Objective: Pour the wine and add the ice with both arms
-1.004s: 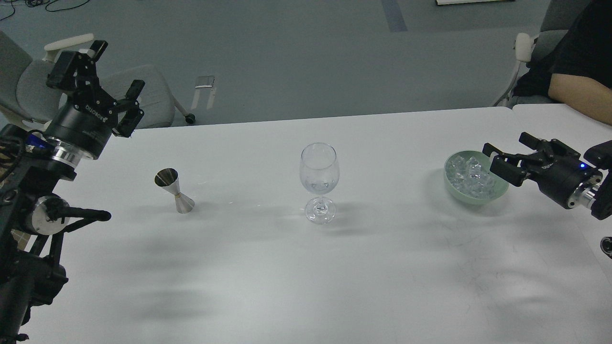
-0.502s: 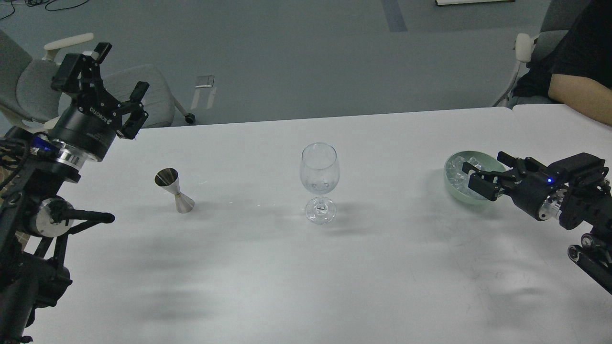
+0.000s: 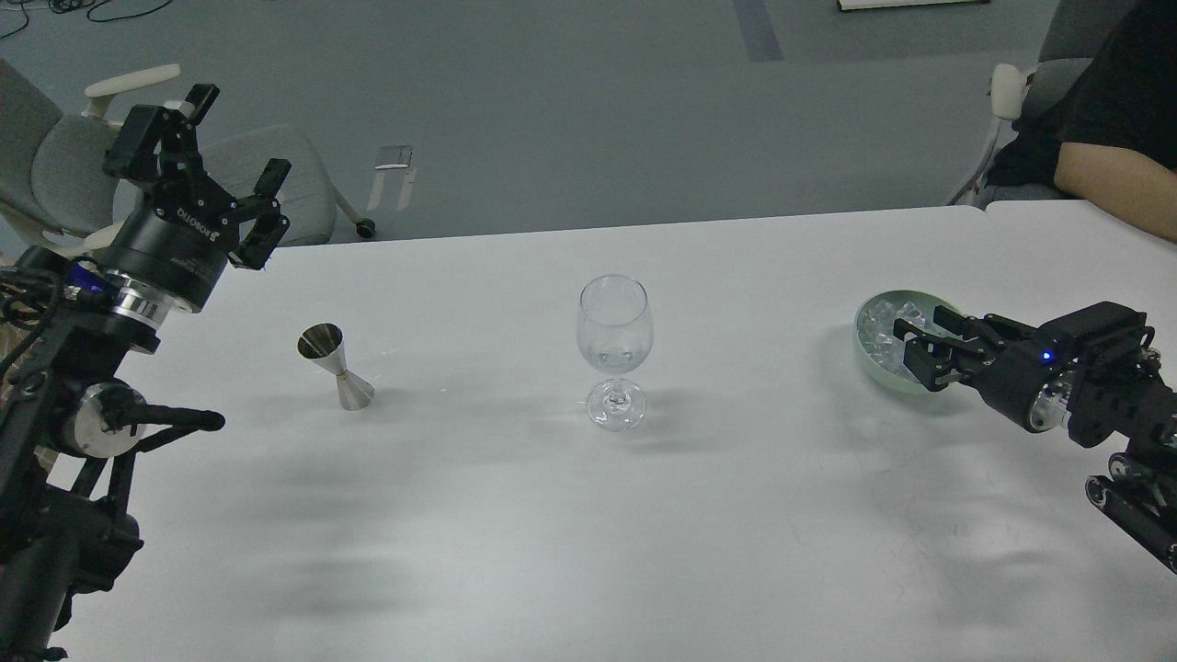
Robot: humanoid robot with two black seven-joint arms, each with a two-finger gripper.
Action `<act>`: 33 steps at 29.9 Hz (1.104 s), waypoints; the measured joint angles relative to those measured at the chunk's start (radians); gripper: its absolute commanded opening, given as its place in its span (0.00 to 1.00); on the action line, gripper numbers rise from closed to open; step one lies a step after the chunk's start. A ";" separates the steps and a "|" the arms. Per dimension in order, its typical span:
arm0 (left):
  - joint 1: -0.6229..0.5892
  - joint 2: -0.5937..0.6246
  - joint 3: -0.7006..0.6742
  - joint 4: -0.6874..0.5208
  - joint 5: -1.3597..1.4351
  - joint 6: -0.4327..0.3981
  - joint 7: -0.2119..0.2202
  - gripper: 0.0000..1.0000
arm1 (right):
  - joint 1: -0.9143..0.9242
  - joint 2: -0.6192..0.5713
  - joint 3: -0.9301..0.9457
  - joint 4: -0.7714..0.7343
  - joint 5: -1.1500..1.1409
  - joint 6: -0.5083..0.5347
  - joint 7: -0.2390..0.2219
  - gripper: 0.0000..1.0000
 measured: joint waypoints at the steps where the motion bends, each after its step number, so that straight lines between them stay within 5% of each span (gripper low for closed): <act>1: 0.000 0.000 0.000 0.000 0.000 0.000 0.000 0.98 | 0.000 0.001 0.000 0.000 0.000 0.000 0.000 0.46; 10: 0.000 0.000 0.000 -0.001 0.000 0.000 0.000 0.98 | 0.000 0.003 0.000 0.000 0.002 -0.001 -0.003 0.22; 13: 0.000 0.000 0.000 -0.001 0.000 0.000 0.000 0.98 | 0.000 0.003 0.000 0.000 0.002 -0.002 -0.004 0.00; 23: 0.000 0.000 0.000 -0.001 0.000 0.000 0.000 0.98 | 0.010 -0.031 0.026 0.077 0.017 -0.017 -0.023 0.00; 33: 0.001 0.000 0.000 -0.001 0.000 0.000 0.000 0.98 | 0.040 -0.140 0.090 0.376 0.073 0.001 -0.023 0.00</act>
